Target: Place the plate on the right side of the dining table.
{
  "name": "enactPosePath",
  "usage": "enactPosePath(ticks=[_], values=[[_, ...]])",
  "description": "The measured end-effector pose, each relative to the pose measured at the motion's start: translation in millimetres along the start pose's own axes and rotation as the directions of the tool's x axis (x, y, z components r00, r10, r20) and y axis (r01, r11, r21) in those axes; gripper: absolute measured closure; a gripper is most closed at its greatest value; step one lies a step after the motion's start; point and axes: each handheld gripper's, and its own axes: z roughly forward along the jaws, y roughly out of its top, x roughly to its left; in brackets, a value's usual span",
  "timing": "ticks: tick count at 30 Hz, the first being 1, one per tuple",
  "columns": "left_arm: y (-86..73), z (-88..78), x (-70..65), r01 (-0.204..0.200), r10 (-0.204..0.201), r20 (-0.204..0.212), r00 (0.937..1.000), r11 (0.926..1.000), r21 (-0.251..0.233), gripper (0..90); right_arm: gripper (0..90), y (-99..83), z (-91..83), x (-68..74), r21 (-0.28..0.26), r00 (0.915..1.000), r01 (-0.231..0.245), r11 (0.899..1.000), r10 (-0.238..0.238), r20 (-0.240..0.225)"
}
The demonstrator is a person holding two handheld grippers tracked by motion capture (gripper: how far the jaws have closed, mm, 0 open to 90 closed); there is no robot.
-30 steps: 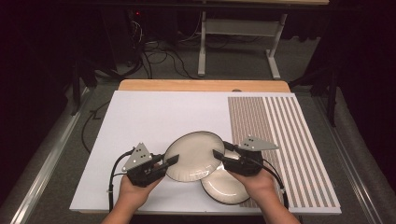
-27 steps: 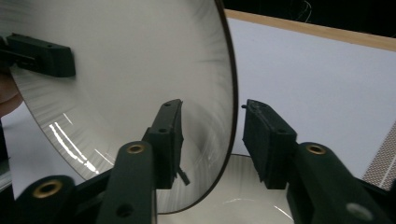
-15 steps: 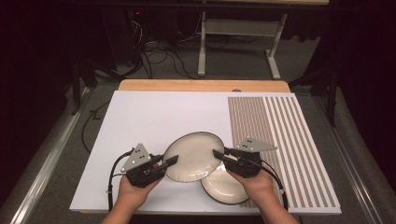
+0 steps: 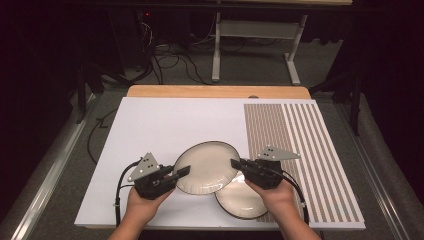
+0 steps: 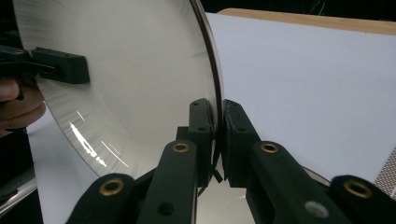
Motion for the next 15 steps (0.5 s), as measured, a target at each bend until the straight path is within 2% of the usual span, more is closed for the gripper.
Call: enactPosePath(ticks=[2,4,7,12,15], values=[[-0.1,-1.5,0.8,0.0,0.001,0.015,0.9999,0.9999,-0.015,77.3,86.3,0.8,-1.6,0.7,-0.006,1.0,0.009,1.0,-0.009,-0.003],[0.4,-0.7,-1.2,-0.002,0.002,0.009,1.0,0.9999,-0.011,77.4,86.6,1.9,-3.9,1.0,-0.007,0.9998,0.013,1.0,-0.013,-0.013],[1.9,1.7,-4.6,-0.004,0.004,0.009,1.0,0.9999,-0.014,77.3,86.7,2.4,-8.6,0.7,-0.004,0.9997,0.024,1.0,-0.024,0.0],[9.8,6.0,-9.2,0.018,-0.017,0.016,0.9997,0.9989,-0.042,77.1,87.2,7.1,-19.4,-0.3,-0.032,0.9992,0.038,0.999,-0.038,0.012],[16.3,13.2,-13.3,0.005,-0.005,0.015,0.9999,0.9991,-0.042,77.0,87.3,9.1,-26.5,-4.9,-0.041,0.999,0.043,0.998,-0.042,0.016]])
